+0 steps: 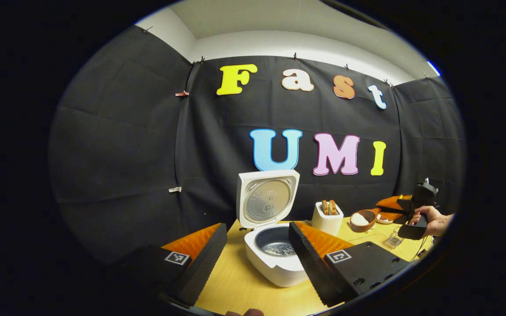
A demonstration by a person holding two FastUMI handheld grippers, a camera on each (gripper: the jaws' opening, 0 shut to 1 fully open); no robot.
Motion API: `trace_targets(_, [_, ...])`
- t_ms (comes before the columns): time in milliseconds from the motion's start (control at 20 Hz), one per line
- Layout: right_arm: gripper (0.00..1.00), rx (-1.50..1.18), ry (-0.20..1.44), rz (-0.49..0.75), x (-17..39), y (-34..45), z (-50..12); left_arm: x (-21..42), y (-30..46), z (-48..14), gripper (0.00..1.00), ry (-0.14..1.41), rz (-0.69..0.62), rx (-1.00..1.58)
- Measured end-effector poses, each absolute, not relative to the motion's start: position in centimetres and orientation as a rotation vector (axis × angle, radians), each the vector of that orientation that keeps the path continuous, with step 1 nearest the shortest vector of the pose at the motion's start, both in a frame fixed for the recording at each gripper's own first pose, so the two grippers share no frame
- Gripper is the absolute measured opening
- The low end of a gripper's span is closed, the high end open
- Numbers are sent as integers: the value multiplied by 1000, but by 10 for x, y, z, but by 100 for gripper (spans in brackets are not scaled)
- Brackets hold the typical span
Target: Close the left gripper, press the button to open the rice cooker; take a wooden spoon from the chopstick holder with the right hand, scoop a spoonful of rice and pour it into the rice cooker, then put the wooden spoon back into the chopstick holder.
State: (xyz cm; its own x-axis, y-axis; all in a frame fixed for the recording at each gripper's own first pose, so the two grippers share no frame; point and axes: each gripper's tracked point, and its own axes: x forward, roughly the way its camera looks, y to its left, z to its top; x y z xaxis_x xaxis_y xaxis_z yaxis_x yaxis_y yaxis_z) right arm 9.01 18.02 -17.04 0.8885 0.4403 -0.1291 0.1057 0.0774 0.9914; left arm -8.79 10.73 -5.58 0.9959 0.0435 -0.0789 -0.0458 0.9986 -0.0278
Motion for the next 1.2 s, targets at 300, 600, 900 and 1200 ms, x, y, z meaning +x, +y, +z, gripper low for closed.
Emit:
trace_targets(300, [12, 1486, 460, 320, 111, 246, -146, -94, 120, -64, 97, 86, 51, -33])
trace_targets(600, [12, 1390, 491, 351, 122, 304, -146, -97, 140, -75, 97, 99, 79, -46])
trace_targets(900, [12, 1171, 501, 388, 130, 345, -152, -99, 154, -80, 99, 105, 100, -64])
trace_targets(1200, [12, 1043, 513, 378, 136, 360, -164, -104, 164, -88, 98, 111, 107, -65])
